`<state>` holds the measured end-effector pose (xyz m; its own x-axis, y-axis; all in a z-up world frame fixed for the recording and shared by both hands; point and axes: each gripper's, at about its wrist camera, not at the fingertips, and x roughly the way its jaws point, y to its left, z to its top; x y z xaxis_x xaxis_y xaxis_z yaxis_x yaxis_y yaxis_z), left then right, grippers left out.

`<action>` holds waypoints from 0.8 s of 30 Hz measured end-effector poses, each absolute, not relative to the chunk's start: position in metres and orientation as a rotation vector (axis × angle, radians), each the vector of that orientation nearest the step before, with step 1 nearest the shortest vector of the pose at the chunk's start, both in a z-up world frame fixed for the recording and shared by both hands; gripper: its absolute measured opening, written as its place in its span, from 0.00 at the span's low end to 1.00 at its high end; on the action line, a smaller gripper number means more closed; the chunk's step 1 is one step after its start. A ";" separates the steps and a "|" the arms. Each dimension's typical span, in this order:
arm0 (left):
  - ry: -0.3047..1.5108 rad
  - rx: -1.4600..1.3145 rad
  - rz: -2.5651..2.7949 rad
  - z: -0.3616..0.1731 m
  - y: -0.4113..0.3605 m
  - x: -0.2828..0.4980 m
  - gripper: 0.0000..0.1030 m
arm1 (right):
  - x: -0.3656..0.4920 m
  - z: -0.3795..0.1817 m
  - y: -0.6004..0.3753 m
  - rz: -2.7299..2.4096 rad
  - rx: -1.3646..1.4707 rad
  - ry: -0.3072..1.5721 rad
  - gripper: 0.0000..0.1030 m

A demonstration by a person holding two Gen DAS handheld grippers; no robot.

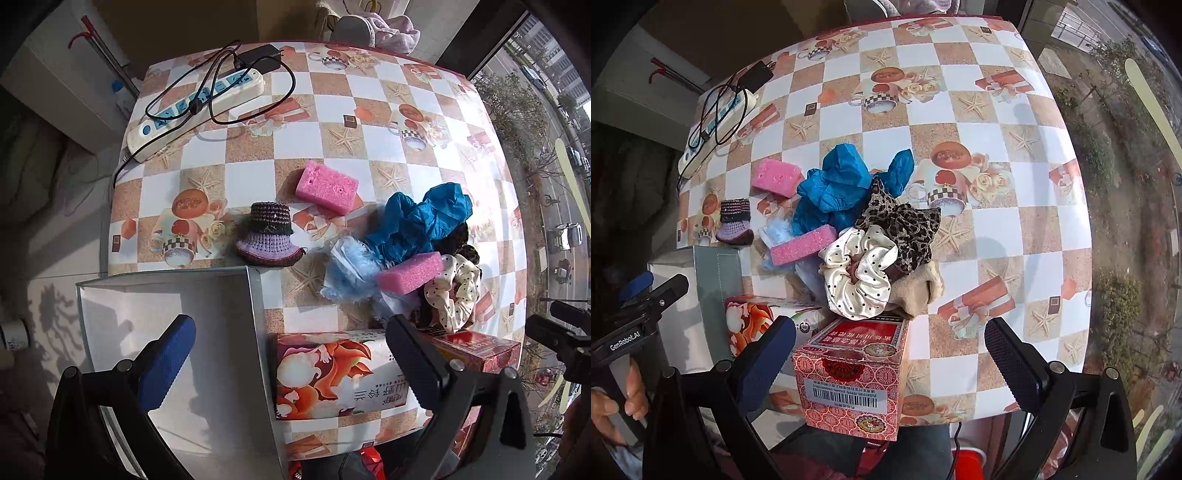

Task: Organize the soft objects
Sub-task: 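Move the left tool toward the pink sponge while the right tool approaches the blue glove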

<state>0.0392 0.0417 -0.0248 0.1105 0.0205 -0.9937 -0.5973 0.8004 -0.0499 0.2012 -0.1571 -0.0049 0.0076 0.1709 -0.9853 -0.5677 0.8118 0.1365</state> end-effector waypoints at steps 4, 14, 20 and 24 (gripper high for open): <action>1.407 -0.489 0.478 -0.035 0.048 0.059 1.00 | 0.214 -0.016 -0.159 0.573 -0.322 1.488 1.00; 1.432 -0.368 0.425 -0.064 0.053 0.117 1.00 | 0.233 -0.043 -0.169 0.525 -0.281 1.561 1.00; 1.493 -0.335 0.382 -0.105 0.060 0.148 1.00 | 0.246 -0.053 -0.169 0.525 -0.240 1.575 1.00; 1.529 -0.335 0.373 -0.132 0.066 0.164 1.00 | 0.254 -0.055 -0.156 0.554 -0.245 1.557 1.00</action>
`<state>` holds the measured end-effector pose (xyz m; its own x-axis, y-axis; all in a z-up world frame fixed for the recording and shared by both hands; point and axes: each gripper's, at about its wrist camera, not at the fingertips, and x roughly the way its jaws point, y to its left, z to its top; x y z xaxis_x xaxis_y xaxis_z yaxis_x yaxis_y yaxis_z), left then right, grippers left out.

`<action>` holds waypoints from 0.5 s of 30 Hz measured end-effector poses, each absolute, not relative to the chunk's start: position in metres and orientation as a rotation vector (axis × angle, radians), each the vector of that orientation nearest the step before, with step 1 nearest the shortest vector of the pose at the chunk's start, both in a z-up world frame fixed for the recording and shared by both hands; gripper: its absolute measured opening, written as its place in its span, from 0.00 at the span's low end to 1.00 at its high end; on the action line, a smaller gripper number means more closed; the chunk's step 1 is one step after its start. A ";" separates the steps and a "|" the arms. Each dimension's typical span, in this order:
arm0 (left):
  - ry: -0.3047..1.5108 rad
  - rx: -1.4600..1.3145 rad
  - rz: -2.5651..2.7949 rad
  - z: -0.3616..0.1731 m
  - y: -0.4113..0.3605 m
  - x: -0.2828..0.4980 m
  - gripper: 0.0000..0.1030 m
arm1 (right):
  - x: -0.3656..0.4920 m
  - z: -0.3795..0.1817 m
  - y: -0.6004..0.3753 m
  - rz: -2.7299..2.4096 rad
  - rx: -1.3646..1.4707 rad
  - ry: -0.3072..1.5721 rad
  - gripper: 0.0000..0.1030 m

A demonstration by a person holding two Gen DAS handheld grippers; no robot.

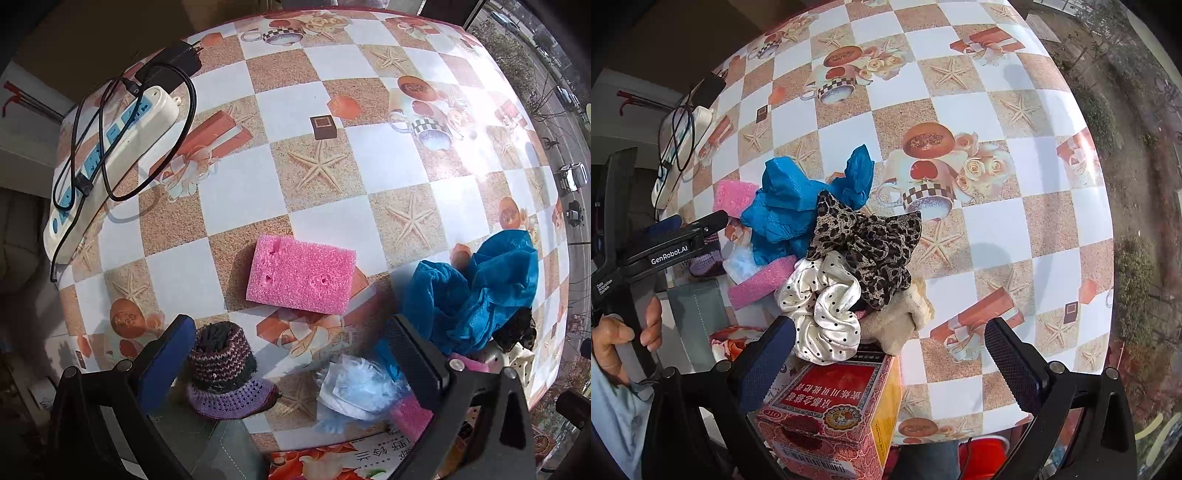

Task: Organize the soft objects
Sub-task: 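Move the left tool toward the pink sponge while the right tool approaches the blue glove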

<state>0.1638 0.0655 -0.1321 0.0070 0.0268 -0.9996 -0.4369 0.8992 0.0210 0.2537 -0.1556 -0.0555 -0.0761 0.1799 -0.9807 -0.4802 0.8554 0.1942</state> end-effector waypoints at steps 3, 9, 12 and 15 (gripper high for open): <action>1.553 -0.361 0.367 -0.149 0.069 0.169 1.00 | 0.260 -0.057 -0.137 0.596 -0.272 1.530 1.00; 1.562 -0.352 0.383 -0.168 0.075 0.179 1.00 | 0.281 -0.072 -0.095 0.647 -0.313 1.489 1.00; 1.570 -0.363 0.389 -0.177 0.079 0.180 1.00 | 0.285 -0.083 -0.074 0.683 -0.348 1.487 1.00; 1.573 -0.371 0.399 -0.185 0.082 0.180 1.00 | 0.283 -0.094 -0.056 0.719 -0.389 1.484 1.00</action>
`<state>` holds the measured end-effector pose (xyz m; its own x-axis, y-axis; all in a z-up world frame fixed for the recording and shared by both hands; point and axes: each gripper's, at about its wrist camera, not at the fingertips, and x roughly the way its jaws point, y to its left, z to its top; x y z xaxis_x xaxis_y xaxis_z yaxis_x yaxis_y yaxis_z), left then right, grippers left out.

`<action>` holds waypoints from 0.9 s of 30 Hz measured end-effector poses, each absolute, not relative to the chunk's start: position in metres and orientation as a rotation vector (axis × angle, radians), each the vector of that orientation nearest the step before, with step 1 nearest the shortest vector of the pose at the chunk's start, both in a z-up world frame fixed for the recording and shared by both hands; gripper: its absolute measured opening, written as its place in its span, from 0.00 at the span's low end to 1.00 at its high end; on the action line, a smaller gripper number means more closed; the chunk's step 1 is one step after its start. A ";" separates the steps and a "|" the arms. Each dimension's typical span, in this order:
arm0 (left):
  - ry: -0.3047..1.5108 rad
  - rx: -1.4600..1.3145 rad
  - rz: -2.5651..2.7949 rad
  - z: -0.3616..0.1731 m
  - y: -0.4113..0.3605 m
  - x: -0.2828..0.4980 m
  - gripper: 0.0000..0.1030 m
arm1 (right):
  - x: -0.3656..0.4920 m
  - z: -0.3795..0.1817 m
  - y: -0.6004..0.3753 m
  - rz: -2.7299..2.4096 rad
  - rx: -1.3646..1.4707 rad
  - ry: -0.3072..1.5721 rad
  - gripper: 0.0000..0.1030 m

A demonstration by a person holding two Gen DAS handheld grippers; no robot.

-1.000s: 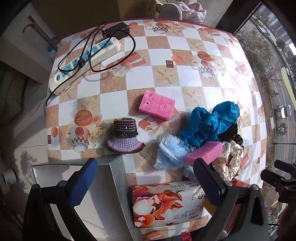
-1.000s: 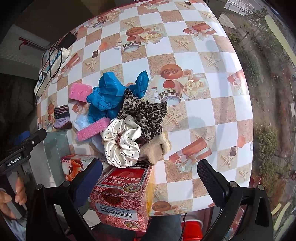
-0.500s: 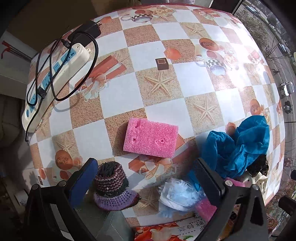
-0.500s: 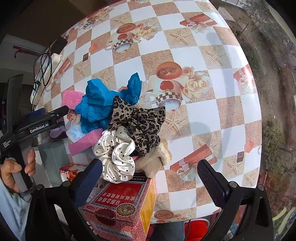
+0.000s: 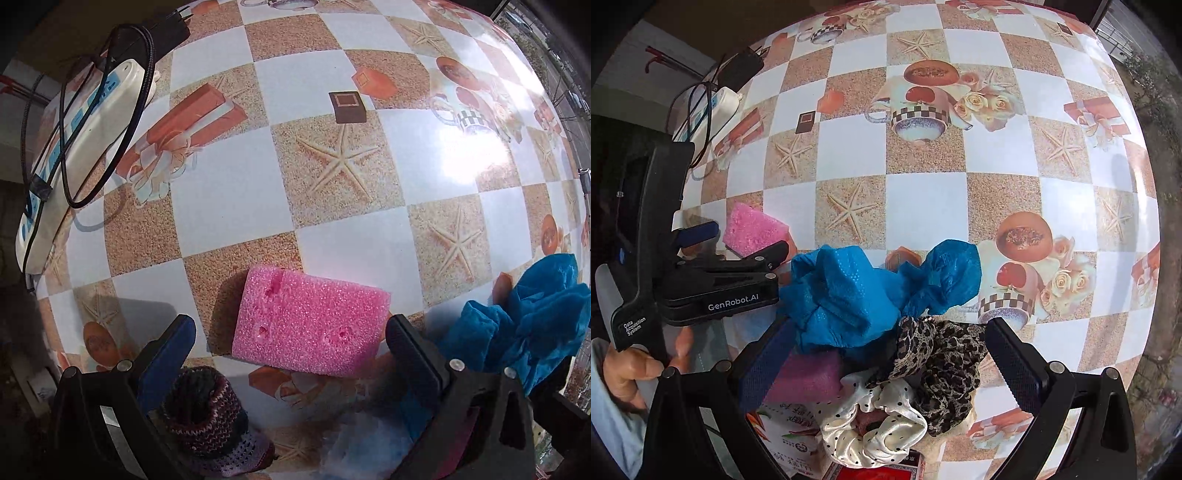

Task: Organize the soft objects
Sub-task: 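Move the left tool toward the pink sponge while the right tool approaches the blue glove, then close the left tool on the pink sponge while the right tool grasps the blue glove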

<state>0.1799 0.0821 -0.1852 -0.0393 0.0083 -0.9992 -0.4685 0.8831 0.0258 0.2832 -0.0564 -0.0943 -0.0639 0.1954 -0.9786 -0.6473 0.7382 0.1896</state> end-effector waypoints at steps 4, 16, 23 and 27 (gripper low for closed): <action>1.573 -0.407 0.418 -0.194 0.092 0.178 1.00 | 0.283 -0.109 -0.045 0.723 -0.397 1.503 1.00; 1.582 -0.437 0.428 -0.189 0.097 0.188 1.00 | 0.320 -0.109 -0.047 0.673 -0.194 1.478 1.00; 1.565 -0.452 0.433 -0.192 0.102 0.179 1.00 | 0.335 -0.119 -0.030 0.657 -0.160 1.496 1.00; 1.568 -0.455 0.436 -0.191 0.103 0.174 1.00 | 0.335 -0.134 -0.011 0.626 -0.270 1.514 1.00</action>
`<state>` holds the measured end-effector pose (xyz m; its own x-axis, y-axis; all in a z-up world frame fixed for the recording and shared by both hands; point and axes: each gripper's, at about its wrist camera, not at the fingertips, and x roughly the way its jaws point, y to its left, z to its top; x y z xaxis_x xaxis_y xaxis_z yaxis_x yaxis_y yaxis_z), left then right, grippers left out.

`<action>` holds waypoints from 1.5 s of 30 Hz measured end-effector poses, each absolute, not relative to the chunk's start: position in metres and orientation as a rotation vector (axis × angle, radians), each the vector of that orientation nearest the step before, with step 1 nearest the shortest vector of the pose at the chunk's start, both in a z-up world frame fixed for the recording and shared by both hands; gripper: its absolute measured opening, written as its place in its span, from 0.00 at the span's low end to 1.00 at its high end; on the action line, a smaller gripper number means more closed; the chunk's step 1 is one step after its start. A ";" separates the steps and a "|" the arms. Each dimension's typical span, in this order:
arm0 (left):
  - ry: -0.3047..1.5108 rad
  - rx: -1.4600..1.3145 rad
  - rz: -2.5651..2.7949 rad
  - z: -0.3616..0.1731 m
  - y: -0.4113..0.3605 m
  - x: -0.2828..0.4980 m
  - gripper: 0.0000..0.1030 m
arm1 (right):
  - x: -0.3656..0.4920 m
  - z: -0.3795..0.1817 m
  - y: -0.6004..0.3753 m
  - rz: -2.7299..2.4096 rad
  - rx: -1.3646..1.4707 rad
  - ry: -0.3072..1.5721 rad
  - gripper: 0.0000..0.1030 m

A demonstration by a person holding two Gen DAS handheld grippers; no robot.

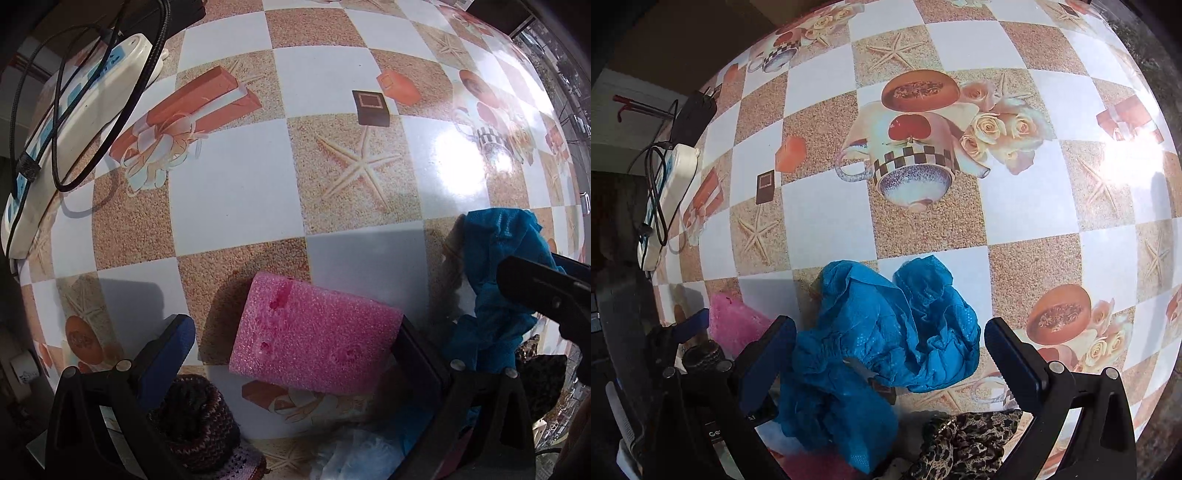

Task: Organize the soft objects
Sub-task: 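Close the left tool on the pink sponge while the right tool grasps the blue glove, then carry the pink sponge in the left tool while the right tool carries the glove to the white box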

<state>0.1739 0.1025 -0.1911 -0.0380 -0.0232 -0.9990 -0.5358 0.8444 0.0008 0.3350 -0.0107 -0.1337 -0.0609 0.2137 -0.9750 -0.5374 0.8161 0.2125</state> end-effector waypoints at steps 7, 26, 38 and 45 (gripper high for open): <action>1.565 -0.462 0.437 -0.191 0.095 0.177 0.98 | 0.319 -0.140 0.007 0.563 -0.454 1.463 0.44; 1.356 -0.330 0.461 -0.090 0.052 0.192 0.72 | 0.329 -0.060 -0.073 0.613 -0.195 1.388 0.27; 1.306 -0.234 0.359 -0.030 -0.040 0.217 0.73 | 0.318 -0.013 -0.176 0.593 -0.125 1.329 0.27; 1.283 -0.172 0.281 0.001 -0.114 0.222 0.73 | 0.304 0.011 -0.243 0.559 -0.106 1.282 0.27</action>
